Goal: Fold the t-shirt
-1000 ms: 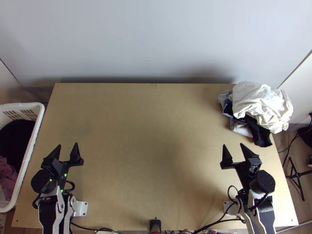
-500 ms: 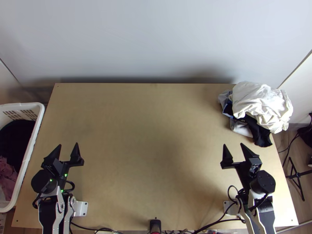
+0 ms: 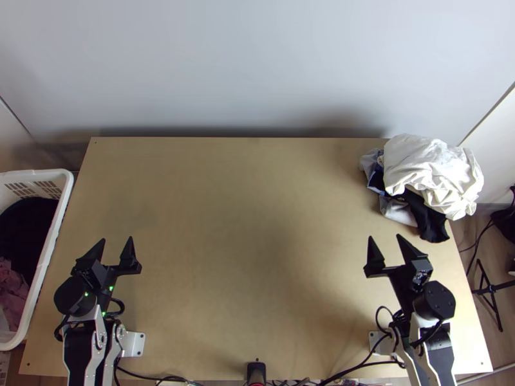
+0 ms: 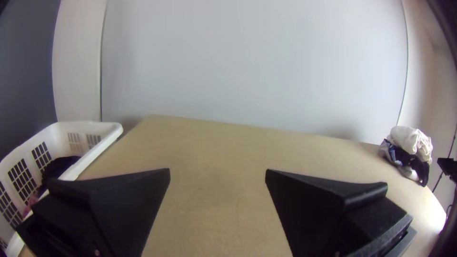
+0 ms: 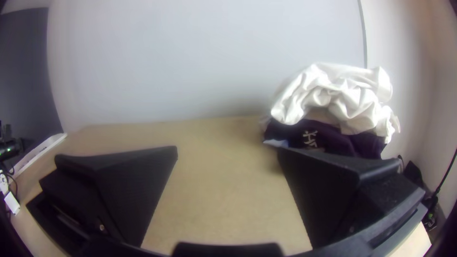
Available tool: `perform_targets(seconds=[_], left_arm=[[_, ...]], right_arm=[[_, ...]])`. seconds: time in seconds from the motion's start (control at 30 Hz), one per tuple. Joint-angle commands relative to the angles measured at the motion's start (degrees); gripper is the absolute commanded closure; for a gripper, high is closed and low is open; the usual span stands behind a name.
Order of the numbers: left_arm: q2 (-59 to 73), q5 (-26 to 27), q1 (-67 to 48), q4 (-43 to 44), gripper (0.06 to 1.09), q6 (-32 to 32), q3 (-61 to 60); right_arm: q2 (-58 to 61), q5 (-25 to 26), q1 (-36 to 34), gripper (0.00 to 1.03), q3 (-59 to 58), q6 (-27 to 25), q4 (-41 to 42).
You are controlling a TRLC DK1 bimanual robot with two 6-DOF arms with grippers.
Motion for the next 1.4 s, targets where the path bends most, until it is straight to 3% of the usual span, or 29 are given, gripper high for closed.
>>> perform_targets(seconds=[0.0, 0.2, 0.63, 0.77, 1.17, 1.37], left_arm=[[1.6, 0.3, -0.5, 2.3, 0.11, 1.7, 0.3], [11.5, 0.3, -1.2, 6.4, 0.11, 1.8, 6.5], [37.0, 0.0, -0.6, 1.5, 0.11, -4.1, 37.0], [45.3, -4.6, -1.2, -0.8, 0.11, -4.3, 46.9], [62.9, -4.5, -6.2, -4.3, 0.11, -8.9, 64.8], [73.0, -4.7, -9.1, -5.8, 0.11, -7.8, 69.9]], right_arm=[[3.8, 0.1, -1.3, 0.05, 2.0, -0.7, 3.1], [24.1, 0.1, -2.0, 0.05, 15.5, -1.4, 4.1], [43.7, 0.1, -1.5, 0.05, 39.6, -2.8, 0.3], [50.1, 0.1, -1.0, 0.05, 46.6, -2.8, 0.2], [69.1, 0.2, -0.8, 0.05, 58.9, -5.5, 3.0], [75.5, 0.2, -0.5, 0.05, 61.3, -6.3, 3.1]])
